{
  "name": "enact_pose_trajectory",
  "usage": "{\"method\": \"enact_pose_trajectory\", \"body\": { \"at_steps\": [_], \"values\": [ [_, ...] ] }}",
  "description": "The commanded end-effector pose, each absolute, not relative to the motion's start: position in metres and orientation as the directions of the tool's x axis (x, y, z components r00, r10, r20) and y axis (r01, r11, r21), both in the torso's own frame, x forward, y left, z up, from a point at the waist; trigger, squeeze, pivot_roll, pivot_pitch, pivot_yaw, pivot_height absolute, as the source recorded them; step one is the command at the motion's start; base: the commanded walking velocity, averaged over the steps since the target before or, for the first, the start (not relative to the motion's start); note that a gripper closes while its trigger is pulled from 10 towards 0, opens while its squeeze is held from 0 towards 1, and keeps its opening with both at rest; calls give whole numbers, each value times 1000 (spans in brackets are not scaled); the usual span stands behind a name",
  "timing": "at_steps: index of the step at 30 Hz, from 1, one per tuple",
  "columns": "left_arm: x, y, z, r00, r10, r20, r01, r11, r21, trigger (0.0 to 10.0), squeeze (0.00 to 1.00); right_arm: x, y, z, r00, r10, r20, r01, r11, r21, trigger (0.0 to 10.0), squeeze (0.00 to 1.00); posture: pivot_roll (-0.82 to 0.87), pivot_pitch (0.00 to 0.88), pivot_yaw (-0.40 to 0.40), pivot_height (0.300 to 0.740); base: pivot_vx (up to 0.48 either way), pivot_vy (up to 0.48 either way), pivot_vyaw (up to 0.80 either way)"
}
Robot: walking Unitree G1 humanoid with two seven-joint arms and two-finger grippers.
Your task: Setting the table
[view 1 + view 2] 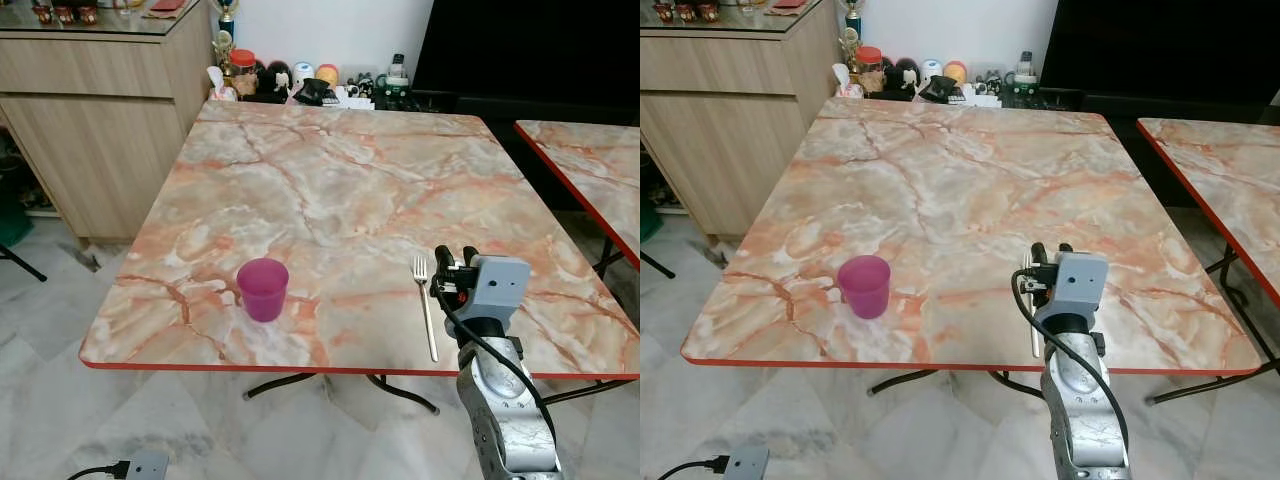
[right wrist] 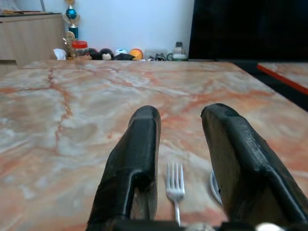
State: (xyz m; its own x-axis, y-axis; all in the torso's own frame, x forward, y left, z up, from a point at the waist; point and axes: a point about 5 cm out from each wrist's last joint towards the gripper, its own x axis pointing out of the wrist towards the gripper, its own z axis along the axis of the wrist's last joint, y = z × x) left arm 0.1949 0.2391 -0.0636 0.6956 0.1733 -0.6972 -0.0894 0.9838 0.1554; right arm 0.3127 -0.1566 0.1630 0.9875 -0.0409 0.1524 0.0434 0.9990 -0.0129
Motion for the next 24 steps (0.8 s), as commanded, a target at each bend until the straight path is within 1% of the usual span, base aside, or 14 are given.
{"method": "enact_pose_trajectory", "body": {
  "at_steps": [1,4,11,17,21,22,23,24],
  "values": [
    [185,241,-69,671,180,-720,-106,983,148,10000,0,313,-153,165,986,-27,163,31,999,-20,10000,0,44,105,-75,740,289,0,800],
    [185,241,-69,670,179,-720,-105,984,147,10000,0,313,-152,164,988,-27,155,29,999,-15,10000,0,44,106,-75,740,285,0,800],
    [184,242,-69,668,187,-721,-100,982,162,10000,0,313,-152,162,989,-30,147,30,1000,2,10000,0,46,108,-74,740,276,0,0],
    [184,242,-69,670,187,-718,-98,981,164,10000,0,311,-153,160,989,-51,139,51,999,4,10000,0,47,109,-73,740,0,0,0],
    [184,242,-69,671,184,-719,-97,982,161,10000,0,308,-158,152,992,-91,84,93,995,-22,10000,0,47,109,-73,740,0,0,0],
    [184,241,-69,671,182,-719,-97,983,159,10000,0,305,-162,143,991,-134,21,134,991,23,10000,0,42,110,-74,740,0,0,0],
    [184,241,-69,671,182,-719,-97,983,159,10000,0,305,-162,143,991,-134,21,134,991,23,10000,0,42,110,-74,740,0,0,0],
    [184,241,-69,671,180,-720,-95,983,157,10000,0,304,-165,136,988,-150,-27,151,987,50,10000,0,42,110,-74,740,0,0,0]
  ]
}}
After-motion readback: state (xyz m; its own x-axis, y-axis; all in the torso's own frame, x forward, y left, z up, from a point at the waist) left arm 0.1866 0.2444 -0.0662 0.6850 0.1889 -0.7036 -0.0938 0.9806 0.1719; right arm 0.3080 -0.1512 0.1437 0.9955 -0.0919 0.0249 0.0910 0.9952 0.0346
